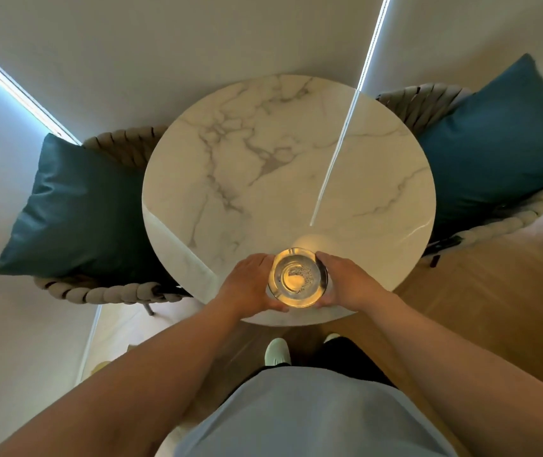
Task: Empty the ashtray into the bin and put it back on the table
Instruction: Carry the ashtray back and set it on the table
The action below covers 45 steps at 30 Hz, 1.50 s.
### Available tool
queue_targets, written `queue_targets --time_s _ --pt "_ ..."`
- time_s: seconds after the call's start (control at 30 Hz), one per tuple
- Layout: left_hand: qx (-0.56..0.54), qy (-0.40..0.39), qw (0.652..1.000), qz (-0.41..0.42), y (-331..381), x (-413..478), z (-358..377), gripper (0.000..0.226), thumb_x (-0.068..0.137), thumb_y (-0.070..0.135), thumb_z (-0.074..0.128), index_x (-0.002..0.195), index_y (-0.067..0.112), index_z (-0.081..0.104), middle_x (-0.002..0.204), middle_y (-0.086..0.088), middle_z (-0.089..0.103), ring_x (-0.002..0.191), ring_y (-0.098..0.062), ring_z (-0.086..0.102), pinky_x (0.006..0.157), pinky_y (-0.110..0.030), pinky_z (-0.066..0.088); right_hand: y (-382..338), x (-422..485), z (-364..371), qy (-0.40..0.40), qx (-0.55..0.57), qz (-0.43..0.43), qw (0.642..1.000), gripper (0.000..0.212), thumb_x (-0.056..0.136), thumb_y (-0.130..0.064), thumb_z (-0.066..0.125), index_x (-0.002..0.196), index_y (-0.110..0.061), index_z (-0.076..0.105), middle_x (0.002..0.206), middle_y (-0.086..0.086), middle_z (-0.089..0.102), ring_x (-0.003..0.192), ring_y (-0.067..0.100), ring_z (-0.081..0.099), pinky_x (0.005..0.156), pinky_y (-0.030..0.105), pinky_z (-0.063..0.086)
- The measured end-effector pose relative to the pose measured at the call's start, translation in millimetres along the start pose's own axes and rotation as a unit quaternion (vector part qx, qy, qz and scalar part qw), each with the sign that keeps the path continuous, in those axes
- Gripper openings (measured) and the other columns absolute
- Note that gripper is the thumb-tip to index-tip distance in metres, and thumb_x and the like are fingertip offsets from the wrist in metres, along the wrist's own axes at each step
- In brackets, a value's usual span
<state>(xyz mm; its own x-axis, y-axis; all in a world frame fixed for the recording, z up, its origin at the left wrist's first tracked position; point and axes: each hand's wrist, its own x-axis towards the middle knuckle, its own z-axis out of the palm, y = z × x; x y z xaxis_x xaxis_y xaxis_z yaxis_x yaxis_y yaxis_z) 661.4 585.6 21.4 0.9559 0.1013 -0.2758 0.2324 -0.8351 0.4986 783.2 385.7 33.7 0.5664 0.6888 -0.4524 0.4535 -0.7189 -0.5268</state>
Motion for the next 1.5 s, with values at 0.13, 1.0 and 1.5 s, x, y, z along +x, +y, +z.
queue_targets --time_s 0.13,1.0,1.5 --pt "-0.013 0.002 1.000 -0.012 -4.5 26.0 -6.5 0.098 0.050 0.062 0.086 0.131 0.024 0.046 0.128 0.002 0.056 0.117 -0.019 0.049 0.096 -0.031 0.036 6.9 25.8 -13.9 -0.004 0.003 -0.007 1.000 0.083 0.050 -0.034 0.096 0.118 -0.014 0.052 0.110 0.005 0.066 0.097 0.026 0.064 0.083 0.046 0.054" --pt "-0.022 0.026 0.997 -0.065 -51.1 178.0 -42.8 0.094 0.050 0.048 0.090 0.125 0.010 0.049 0.125 -0.006 0.055 0.116 -0.024 0.049 0.097 -0.036 0.042 28.2 188.2 -74.0 0.001 0.003 -0.020 1.000 0.093 0.057 -0.033 0.094 0.133 -0.016 0.043 0.120 0.005 0.059 0.110 0.026 0.056 0.086 0.041 0.051" --pt "-0.002 0.013 0.999 -0.049 -86.3 252.8 -57.2 0.115 0.050 0.050 0.089 0.143 0.010 0.035 0.153 -0.009 0.032 0.140 -0.026 0.030 0.114 -0.037 0.027 38.8 256.1 -96.8 0.049 -0.058 -0.055 0.996 0.089 0.053 -0.033 0.094 0.126 -0.007 0.050 0.126 0.007 0.050 0.124 0.025 0.041 0.100 0.040 0.043"
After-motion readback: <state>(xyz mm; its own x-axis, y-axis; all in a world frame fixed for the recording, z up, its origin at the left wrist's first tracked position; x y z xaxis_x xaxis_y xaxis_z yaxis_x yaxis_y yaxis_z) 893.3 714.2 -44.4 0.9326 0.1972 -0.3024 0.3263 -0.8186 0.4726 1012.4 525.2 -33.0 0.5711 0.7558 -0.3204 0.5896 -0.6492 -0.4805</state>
